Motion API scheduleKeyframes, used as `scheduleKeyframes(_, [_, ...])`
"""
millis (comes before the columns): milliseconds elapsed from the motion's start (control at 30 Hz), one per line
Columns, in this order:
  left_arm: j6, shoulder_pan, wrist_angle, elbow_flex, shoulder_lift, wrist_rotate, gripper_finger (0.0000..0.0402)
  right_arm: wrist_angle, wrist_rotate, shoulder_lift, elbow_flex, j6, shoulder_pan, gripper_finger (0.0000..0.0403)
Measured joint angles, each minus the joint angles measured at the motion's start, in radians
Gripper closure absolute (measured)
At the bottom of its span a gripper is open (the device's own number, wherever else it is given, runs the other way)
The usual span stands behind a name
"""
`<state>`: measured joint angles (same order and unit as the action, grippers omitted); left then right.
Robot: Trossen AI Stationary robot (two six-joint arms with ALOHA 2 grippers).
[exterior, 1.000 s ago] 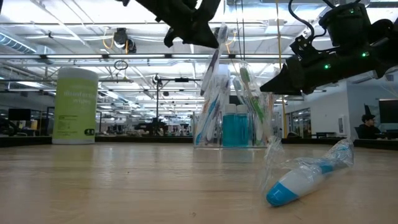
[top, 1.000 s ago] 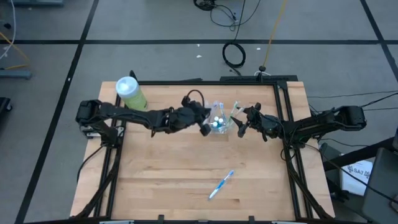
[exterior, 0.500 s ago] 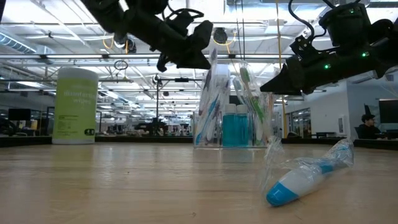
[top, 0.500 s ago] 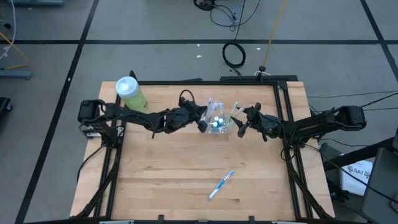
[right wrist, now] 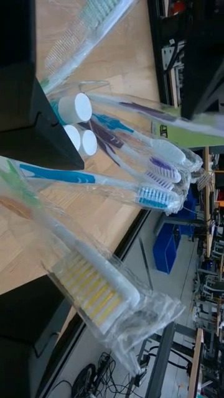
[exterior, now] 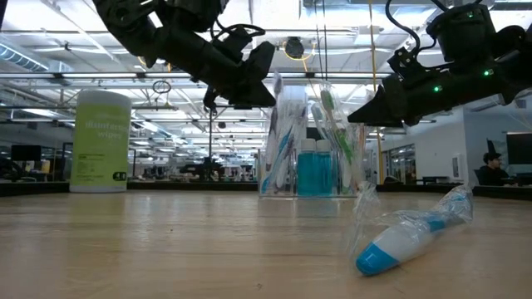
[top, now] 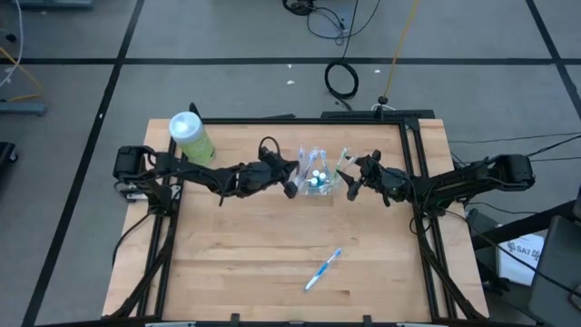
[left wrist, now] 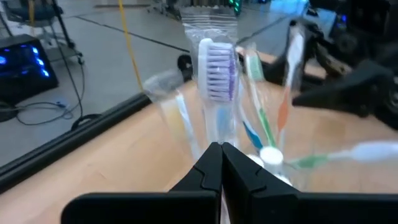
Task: Pick & Place toothbrushing station
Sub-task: Put the purple toothbrush into the organizer
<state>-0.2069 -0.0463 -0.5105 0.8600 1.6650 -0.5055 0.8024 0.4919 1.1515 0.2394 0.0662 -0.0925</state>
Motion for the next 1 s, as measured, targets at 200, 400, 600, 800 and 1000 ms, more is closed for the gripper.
scheduleKeyframes(200, [0.022, 0.0, 0.079, 0.0, 0.0, 0.076, 0.04, 0.0, 0.0, 0.0, 0.0, 0.0, 0.0, 0.0135])
scheduleKeyframes(400, [0.017, 0.0, 0.147, 0.0, 0.0, 0.08, 0.04, 0.0, 0.0, 0.0, 0.0, 0.0, 0.0, 0.0135])
scheduleKeyframes(600, [0.017, 0.0, 0.15, 0.0, 0.0, 0.088, 0.0398, 0.0, 0.0, 0.0, 0.0, 0.0, 0.0, 0.0135])
scheduleKeyframes(800, [0.016, 0.0, 0.19, 0.0, 0.0, 0.094, 0.0396, 0.0, 0.0, 0.0, 0.0, 0.0, 0.0, 0.0135])
scheduleKeyframes(1000, [0.015, 0.0, 0.219, 0.0, -0.002, 0.106, 0.0393, 0.0, 0.0, 0.0, 0.0, 0.0, 0.0, 0.0135])
